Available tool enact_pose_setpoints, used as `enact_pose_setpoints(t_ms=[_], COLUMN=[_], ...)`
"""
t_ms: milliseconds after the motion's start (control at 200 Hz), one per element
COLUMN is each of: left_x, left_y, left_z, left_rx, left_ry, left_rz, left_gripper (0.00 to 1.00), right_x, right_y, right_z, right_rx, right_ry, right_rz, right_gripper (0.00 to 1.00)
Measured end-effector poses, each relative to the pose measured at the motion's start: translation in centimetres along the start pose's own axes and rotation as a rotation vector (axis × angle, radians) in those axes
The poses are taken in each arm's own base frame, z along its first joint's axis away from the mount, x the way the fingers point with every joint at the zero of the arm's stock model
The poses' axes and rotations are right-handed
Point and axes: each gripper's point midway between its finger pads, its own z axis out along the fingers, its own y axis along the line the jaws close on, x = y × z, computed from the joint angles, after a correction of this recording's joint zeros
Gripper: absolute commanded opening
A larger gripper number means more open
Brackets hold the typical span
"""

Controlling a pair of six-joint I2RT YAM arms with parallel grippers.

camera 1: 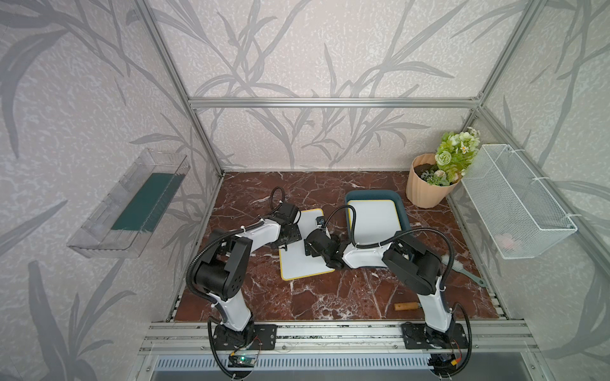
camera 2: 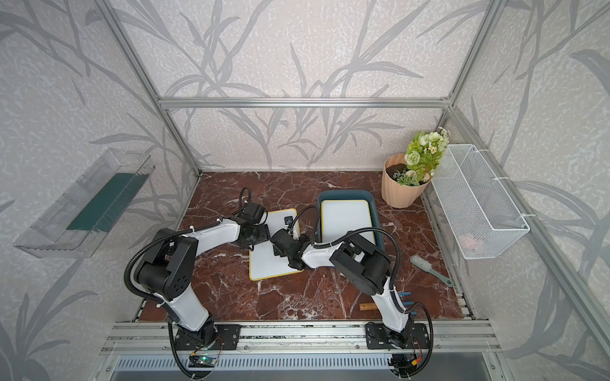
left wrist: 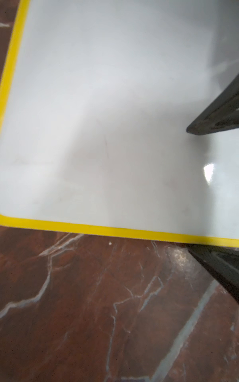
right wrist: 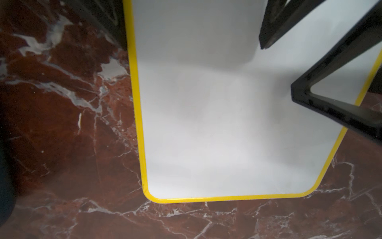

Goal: Put the whiteboard into the storage box
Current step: Pick up the whiteboard at the center of the board.

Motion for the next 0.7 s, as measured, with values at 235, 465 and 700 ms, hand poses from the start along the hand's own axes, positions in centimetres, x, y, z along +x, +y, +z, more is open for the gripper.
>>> enact_pose_setpoints(t_ms=[235,465,700], left_x=[-1.3,-1.8,-2.0], left_y=[-0.7,-0.8,-0.5], left_z=[0.1,-0.3,-0.7], left_rx=[0.105,0.191,0.284], left_ry=[-0.066,-0.107,-0.117], left_rz=[-0.079,-0.142,-0.190], left_gripper=[0.79,0.78,0.75], right_x=[-0.3,-0.8,-1.5], right_y=[-0.2,-0.3,-0.7], right_z=[0.2,0.2,0.1], right_rx=[0.008,-0.006,-0.053], right_ry=[0.022,0.068,0.110], right_rz=[0.049,0.143,0.286], right_gripper=[0.99,0.99,0.99])
